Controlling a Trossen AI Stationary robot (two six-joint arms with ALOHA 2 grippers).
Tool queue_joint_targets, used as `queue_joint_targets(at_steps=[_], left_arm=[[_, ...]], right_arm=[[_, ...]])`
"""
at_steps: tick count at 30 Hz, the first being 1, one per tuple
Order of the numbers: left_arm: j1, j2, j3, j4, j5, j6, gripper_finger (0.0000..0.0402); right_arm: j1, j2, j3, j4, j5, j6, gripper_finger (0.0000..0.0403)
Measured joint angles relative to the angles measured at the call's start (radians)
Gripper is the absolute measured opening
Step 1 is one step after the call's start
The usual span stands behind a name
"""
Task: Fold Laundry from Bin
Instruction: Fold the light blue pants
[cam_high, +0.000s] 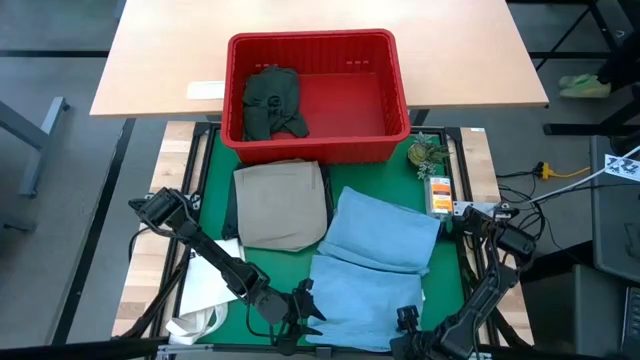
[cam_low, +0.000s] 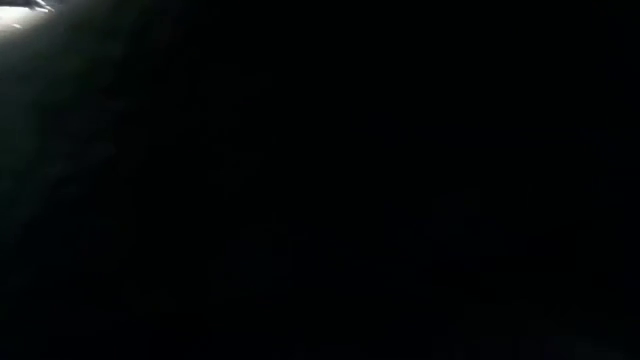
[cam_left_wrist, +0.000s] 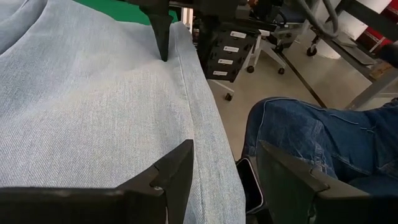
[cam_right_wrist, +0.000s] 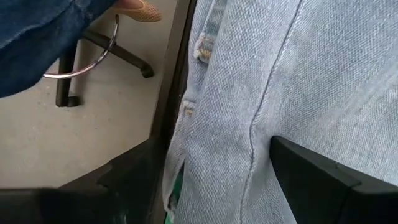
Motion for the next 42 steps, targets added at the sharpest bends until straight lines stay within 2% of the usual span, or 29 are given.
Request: queue_joint_targets(at_steps=[8,12,16,24,26,36,39,42], left_arm=[[0.0,0.0,0.0,0.0,-0.001,0.0,0.0168],[0.0,0.0,0.0,0.0,-0.001,0.0,0.0168],[0.0,0.0,0.0,0.0,0.0,0.0,0.0168],[0.003,0.0,0.0,0.009,0.003,0.002,0.0168],[0.003,-0.008,-0.001,0.014,0.009,0.004,0.0168],[-0.016,-0.058,-0.001,-0.036,0.112,0.132,0.0168],[-0.028,-0.058,-0.001,-0.123,0.144,0.125,0.0168],[-0.041,-0.058,-0.001,-0.229,0.133,0.094,0.0168]], right_arm=[[-0.002,0.013,0.002,-0.034,0.01,0.002,0.0303],[-0.013,0.014,0.002,-0.05,0.022,0.004,0.0281],[-0.03,0.015,0.002,-0.065,0.027,0.004,0.0223],[-0.055,0.015,0.001,-0.089,0.046,-0.005,0.0069],[-0.068,0.015,0.001,-0.086,0.041,-0.006,0.0046],[-0.156,0.022,0.084,-0.126,0.008,-0.053,0.0056],[-0.18,0.021,0.101,-0.135,-0.019,-0.064,0.0065],[-0.193,0.021,0.112,-0.133,-0.034,-0.101,0.0059]])
